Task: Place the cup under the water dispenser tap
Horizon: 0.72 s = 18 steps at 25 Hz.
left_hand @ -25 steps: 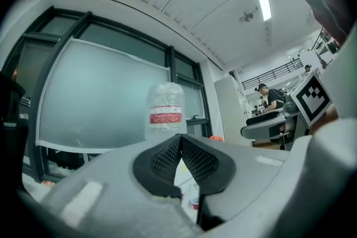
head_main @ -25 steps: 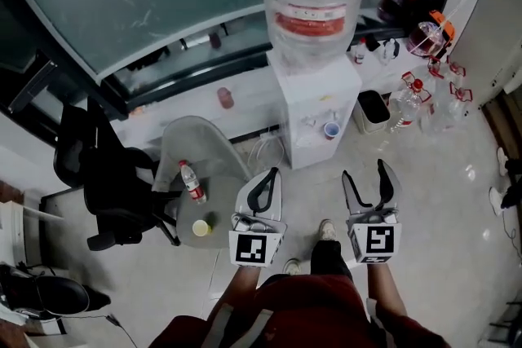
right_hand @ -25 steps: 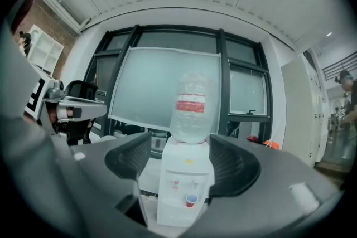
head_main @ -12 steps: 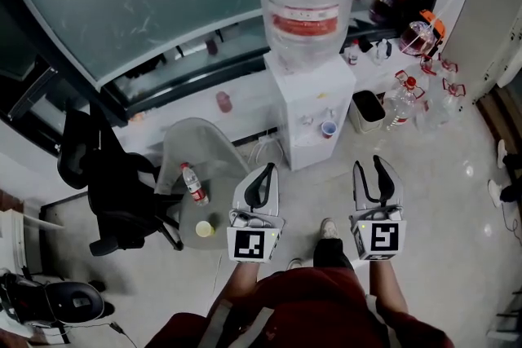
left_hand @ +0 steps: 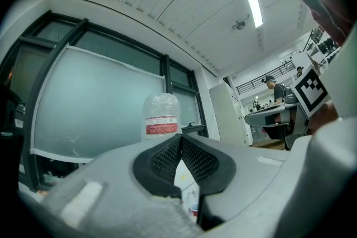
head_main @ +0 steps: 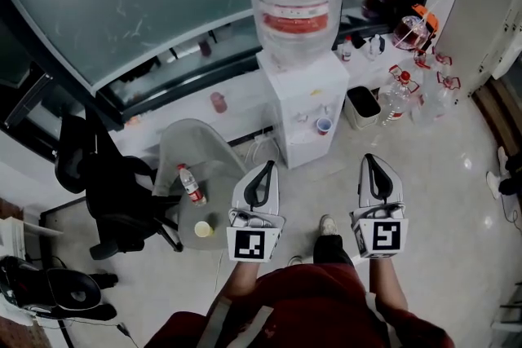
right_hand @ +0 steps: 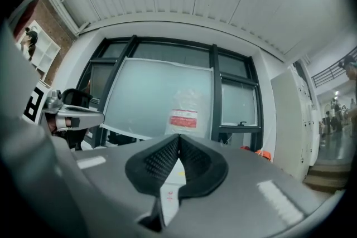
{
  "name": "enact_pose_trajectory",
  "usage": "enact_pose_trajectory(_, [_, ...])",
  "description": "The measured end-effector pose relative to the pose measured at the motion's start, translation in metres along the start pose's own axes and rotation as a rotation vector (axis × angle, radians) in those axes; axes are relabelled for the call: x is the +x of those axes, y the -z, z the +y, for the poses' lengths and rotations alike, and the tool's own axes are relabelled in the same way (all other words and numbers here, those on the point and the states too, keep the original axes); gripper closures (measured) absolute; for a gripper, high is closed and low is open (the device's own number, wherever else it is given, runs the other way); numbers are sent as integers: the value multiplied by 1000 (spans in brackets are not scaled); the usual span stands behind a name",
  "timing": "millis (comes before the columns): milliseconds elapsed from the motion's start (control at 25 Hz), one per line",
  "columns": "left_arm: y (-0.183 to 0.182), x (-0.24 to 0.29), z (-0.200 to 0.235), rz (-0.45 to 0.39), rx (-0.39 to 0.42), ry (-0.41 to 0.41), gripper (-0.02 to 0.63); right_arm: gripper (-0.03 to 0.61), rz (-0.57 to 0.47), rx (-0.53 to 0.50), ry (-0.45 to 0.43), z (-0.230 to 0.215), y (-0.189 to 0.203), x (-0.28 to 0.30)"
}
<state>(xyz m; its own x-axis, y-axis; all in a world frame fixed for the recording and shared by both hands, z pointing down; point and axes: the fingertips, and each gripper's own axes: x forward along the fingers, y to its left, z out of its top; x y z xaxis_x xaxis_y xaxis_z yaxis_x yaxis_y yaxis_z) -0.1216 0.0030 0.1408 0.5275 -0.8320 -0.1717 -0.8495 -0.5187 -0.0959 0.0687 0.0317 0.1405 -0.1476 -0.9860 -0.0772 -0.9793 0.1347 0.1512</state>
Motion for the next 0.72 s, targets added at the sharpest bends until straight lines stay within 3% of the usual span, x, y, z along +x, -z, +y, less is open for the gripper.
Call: enact_pose_trajectory(720, [0, 5, -11, -18, -4, 7, 615, 577, 27, 3, 17, -13, 3, -4])
